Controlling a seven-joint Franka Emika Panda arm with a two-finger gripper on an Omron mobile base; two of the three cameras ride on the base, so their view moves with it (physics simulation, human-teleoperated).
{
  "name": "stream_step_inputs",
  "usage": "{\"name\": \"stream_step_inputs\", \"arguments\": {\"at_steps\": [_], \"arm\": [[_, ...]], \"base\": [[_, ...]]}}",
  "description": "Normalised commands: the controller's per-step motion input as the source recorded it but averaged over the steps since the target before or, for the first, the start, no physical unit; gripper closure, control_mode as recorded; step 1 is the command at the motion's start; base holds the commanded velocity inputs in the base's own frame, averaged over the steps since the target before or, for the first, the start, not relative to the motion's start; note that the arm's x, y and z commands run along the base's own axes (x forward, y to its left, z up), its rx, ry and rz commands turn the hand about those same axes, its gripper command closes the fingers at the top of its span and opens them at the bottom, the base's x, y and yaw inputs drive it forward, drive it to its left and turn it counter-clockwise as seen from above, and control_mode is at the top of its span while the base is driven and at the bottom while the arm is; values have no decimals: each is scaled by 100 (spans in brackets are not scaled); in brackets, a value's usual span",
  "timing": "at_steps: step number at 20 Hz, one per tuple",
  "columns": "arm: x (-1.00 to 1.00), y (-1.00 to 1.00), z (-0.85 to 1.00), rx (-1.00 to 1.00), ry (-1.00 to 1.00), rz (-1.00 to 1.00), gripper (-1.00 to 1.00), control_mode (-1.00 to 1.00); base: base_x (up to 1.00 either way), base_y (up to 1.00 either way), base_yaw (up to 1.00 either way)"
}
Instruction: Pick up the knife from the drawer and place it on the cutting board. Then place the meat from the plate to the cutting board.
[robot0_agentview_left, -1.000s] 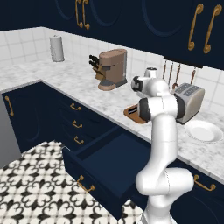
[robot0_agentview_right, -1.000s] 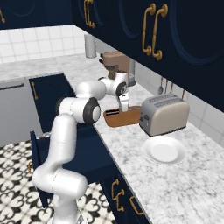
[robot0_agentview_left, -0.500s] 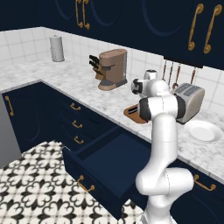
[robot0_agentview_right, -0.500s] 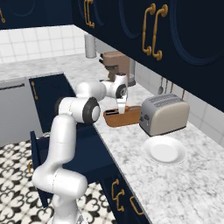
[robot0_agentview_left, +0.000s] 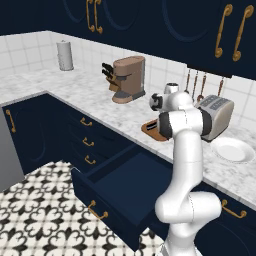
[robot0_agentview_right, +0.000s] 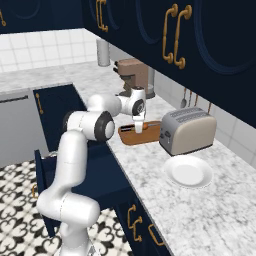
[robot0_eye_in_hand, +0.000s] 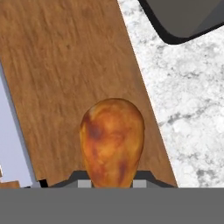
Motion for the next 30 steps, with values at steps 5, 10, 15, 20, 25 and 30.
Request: {"name": "stream_step_inputs", "arguments": {"at_steps": [5,10,15,20,25,30], "arm": [[0,0,0,0,-1,0,-100,-100],[0,0,0,0,-6,0,-100,-100],[-7,4,15,0,-4,0,-100,-100],[-62,65,33,0,-1,9,-100,-100],[-94,82,25,0,-1,17,-100,-100],[-100,67,0,0,0,30,-100,-100]], "base": [[0,0,0],[0,0,0],[0,0,0],[0,0,0],[0,0,0],[0,0,0]]}}
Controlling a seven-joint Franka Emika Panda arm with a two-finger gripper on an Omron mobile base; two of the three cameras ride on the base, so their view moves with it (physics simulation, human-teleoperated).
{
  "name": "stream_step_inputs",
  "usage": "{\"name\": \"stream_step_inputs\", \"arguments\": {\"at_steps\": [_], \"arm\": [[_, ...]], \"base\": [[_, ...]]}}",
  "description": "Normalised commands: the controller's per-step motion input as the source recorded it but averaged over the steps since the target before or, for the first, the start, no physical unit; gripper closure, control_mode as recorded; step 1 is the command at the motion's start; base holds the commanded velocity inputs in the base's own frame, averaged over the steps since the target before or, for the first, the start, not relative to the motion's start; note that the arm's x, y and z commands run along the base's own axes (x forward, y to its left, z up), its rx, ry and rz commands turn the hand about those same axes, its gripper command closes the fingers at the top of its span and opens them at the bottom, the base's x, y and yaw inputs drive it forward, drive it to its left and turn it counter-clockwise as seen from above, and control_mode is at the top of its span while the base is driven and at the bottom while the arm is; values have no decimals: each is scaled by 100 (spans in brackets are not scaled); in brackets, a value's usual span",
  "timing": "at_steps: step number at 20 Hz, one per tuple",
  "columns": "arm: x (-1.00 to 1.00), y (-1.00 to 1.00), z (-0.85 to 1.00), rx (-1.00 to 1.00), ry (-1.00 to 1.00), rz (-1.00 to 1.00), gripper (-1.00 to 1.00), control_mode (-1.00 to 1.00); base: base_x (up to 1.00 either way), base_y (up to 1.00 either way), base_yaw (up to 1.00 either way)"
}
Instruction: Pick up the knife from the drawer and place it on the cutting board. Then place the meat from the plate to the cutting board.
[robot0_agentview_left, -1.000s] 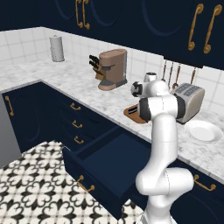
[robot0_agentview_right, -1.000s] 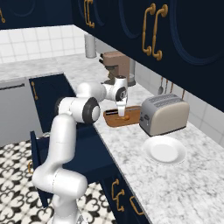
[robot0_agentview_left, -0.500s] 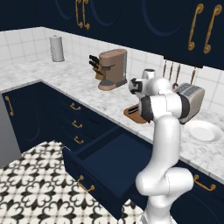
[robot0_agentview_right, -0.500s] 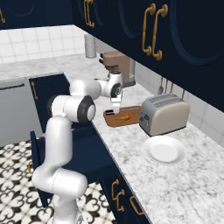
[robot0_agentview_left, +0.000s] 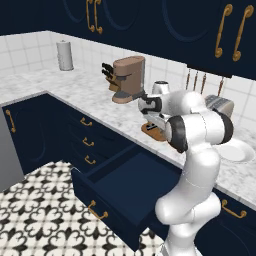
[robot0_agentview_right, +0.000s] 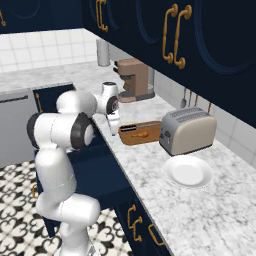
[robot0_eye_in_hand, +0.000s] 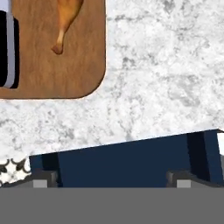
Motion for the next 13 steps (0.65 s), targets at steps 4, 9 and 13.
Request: {"name": "stream_step_inputs", "arguments": {"at_steps": [4,9,13], "arm": [[-100,37,4,0,0,42,-100,-100],[-100,39,7,-1,0,45,-100,-100],[-100,1,-19,0,-1,47,-100,-100]], "base": [[0,0,0],[0,0,0],[0,0,0]]}}
